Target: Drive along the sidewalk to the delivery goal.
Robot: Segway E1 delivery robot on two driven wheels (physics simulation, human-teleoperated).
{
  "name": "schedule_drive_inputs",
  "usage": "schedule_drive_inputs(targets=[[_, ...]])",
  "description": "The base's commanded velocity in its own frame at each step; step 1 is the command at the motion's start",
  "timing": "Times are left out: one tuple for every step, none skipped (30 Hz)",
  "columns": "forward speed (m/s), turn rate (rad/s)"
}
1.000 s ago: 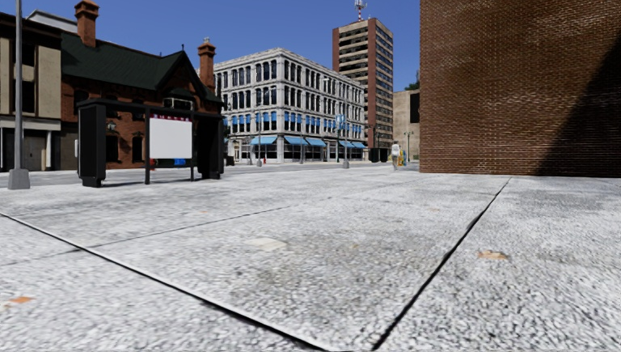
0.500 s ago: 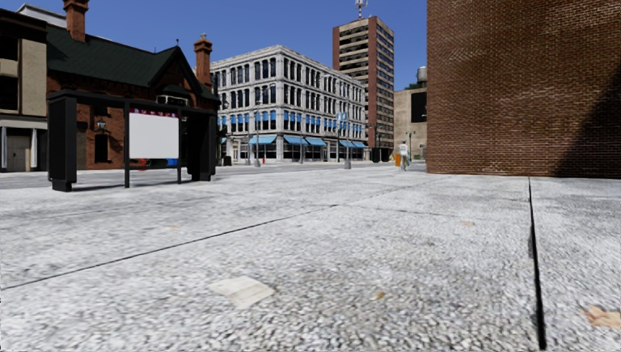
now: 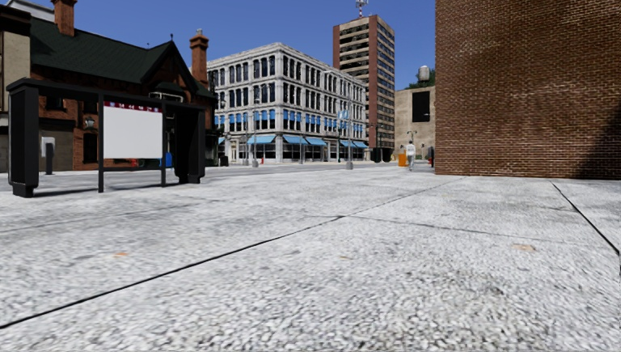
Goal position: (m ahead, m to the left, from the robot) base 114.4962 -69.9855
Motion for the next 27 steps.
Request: schedule_drive_inputs(targets=[[2.00,-0.02],[2.00,0.00],[2.00,0.00],[2.00,0.00],[2.00,0.00],[2.00,0.00],[2.00,0.00],[2.00,0.00],[2.00,0.00],[2.00,0.00],[2.00,0.00],[2.00,0.00],[2.00,0.00],[2.00,0.00],[2.00,0.00],[2.00,0.00],[2.00,0.00],[2.00,0.00],[2.00,0.00],[2.00,0.00],[2.00,0.00],[2.00,0.00],[2.00,0.00],[2.00,0.00],[2.00,0.00],[2.00,0.00],[2.00,0.00]])
